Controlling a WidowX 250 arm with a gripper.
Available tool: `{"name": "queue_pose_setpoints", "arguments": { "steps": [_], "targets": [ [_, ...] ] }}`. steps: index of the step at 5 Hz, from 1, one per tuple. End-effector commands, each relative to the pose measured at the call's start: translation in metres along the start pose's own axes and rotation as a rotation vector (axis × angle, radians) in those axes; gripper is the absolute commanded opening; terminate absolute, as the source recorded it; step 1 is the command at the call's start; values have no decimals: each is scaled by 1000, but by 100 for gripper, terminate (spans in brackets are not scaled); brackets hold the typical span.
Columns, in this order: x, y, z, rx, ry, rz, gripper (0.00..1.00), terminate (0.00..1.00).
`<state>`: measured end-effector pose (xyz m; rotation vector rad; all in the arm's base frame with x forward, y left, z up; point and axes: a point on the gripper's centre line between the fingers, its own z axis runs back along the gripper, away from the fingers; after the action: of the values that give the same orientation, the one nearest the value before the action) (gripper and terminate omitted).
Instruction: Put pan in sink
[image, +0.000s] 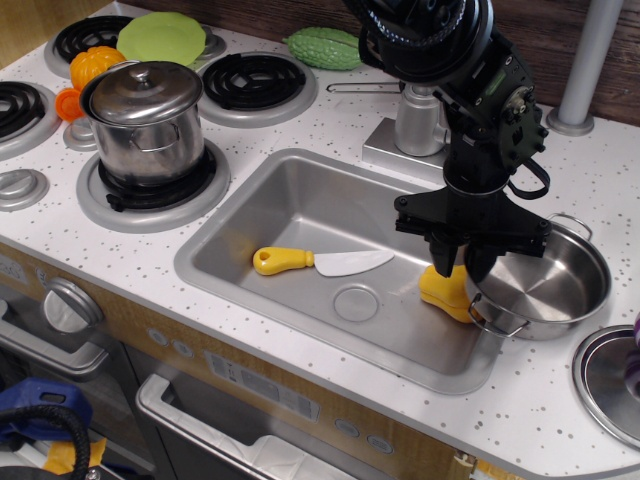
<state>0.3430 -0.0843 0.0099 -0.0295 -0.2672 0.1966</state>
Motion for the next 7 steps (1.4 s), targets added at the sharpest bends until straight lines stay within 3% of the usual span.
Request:
{"name": "queue_pose_setpoints", "arguments": {
  "steps": [1, 2, 3, 4, 6, 7],
  "targets": [
    [9, 11, 24, 33, -13, -35, 0, 0],
    [10, 36, 36, 121, 0, -118, 0, 0],
    [13, 57, 39, 153, 4, -176, 0, 0],
    [11, 83, 27, 209, -30, -253, 100, 0],
    [2, 131, 10, 206, -12, -396, 100, 0],
    [11, 140, 0, 195, -48, -471, 100, 0]
  ]
}}
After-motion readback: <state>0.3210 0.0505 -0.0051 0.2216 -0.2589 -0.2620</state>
